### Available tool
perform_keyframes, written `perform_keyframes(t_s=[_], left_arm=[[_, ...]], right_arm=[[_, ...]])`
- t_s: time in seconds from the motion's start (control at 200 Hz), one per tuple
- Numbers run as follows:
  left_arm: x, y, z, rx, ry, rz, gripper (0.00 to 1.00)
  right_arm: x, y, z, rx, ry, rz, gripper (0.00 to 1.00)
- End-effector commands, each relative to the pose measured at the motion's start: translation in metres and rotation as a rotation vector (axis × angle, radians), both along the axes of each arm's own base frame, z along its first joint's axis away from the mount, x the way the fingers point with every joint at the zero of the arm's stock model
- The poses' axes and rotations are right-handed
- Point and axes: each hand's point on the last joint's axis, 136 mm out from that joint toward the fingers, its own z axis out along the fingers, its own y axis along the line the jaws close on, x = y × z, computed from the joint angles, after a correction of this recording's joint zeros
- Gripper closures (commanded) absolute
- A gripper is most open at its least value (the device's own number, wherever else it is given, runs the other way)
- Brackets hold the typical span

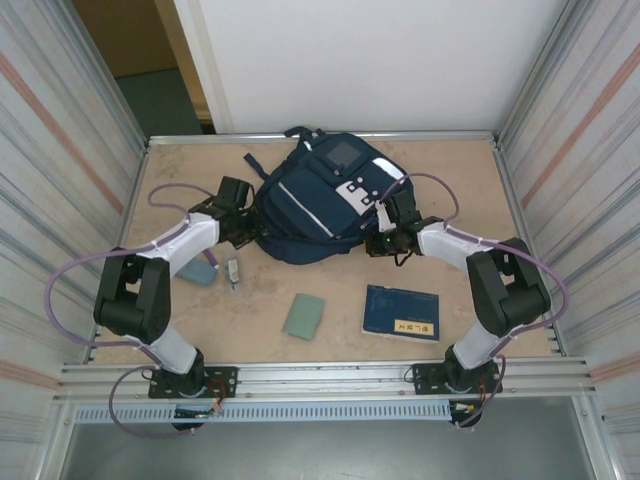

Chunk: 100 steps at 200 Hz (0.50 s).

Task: Pack the student bag

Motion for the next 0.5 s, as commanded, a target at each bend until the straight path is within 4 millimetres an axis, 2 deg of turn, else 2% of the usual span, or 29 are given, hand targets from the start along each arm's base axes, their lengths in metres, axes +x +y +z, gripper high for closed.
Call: perform_keyframes(t_s=[0.0,0.23,0.496], left_arm=[[-0.009,0.029,-0.004,0.088,-0.01,0.047,1.0],[-0.022,0.036,-0.009,0.117,-0.011,0.025,1.0],[-0.024,0.031,-0.008,0.097,-0.021,-0.01,1.0]], right_arm=[[0.013,-0.033,-0.016,-0.153,0.018,-0.121,0.88],[0.028,-0.06,-0.019,-0.162,0.037,-0.248,0.82],[0.025,-0.07,-0.025,-0.154,0.049,-0.28,0.81]])
